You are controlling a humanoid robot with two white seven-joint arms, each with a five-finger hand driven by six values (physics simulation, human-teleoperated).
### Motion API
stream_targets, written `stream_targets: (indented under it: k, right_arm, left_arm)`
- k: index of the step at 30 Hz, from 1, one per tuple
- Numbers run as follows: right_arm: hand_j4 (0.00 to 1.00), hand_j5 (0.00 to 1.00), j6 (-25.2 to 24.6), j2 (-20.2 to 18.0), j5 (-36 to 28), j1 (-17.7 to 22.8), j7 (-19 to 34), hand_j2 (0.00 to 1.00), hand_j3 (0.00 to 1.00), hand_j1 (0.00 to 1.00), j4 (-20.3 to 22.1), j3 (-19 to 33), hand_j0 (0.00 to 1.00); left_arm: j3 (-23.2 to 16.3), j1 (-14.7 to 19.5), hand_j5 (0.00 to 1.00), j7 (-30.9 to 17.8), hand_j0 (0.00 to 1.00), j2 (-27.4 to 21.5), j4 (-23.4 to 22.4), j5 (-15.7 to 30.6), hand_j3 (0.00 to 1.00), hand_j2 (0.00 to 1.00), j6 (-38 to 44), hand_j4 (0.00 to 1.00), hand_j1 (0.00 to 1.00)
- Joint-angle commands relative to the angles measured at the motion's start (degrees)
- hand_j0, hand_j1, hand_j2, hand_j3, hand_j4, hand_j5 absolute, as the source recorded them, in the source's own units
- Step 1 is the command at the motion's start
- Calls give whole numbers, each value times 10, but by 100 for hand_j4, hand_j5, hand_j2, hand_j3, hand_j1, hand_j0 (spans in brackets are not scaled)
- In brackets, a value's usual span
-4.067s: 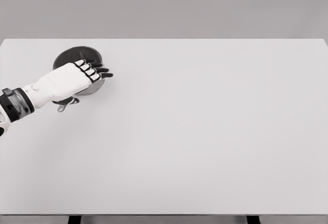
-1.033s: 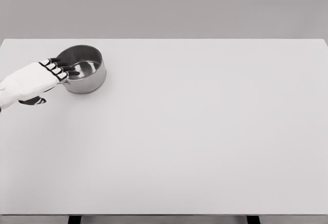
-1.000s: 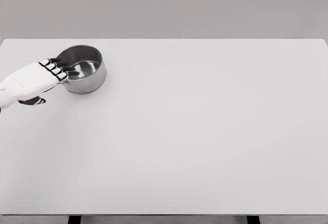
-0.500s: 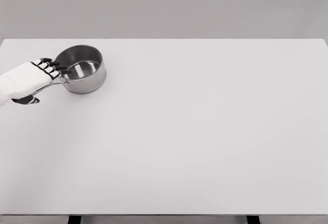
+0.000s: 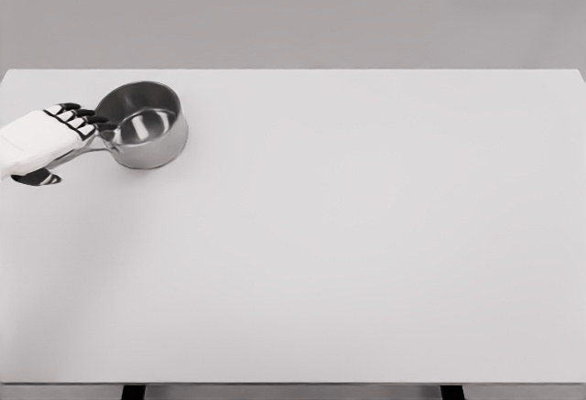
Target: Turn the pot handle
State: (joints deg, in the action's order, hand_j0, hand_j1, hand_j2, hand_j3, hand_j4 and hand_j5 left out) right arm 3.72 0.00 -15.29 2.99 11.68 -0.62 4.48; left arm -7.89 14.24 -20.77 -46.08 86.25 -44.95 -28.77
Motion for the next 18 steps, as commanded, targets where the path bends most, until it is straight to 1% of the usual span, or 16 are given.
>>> stream_targets:
  k: [1,8,15,18]
  right_arm:
    - [100,100,0,0,0,-1,0,100,100,100,0,0,100]
    - [100,100,0,0,0,0,0,100,100,100,0,0,100]
    - [100,100,0,0,0,-1,0,100,100,100,0,0,100]
    - [100,100,0,0,0,-1,0,100,100,100,0,0,100]
  left_arm:
    - [4,0,100,0,100,0,-8,2,100,100,0,100,100]
    - [6,7,100,0,100,-1,-13,2,100,100,1,100,100]
    - [6,21,100,0,100,-1,-36,2,100,100,0,100,100]
    - [6,22,100,0,100,-1,-49,3,100,100,0,100,100]
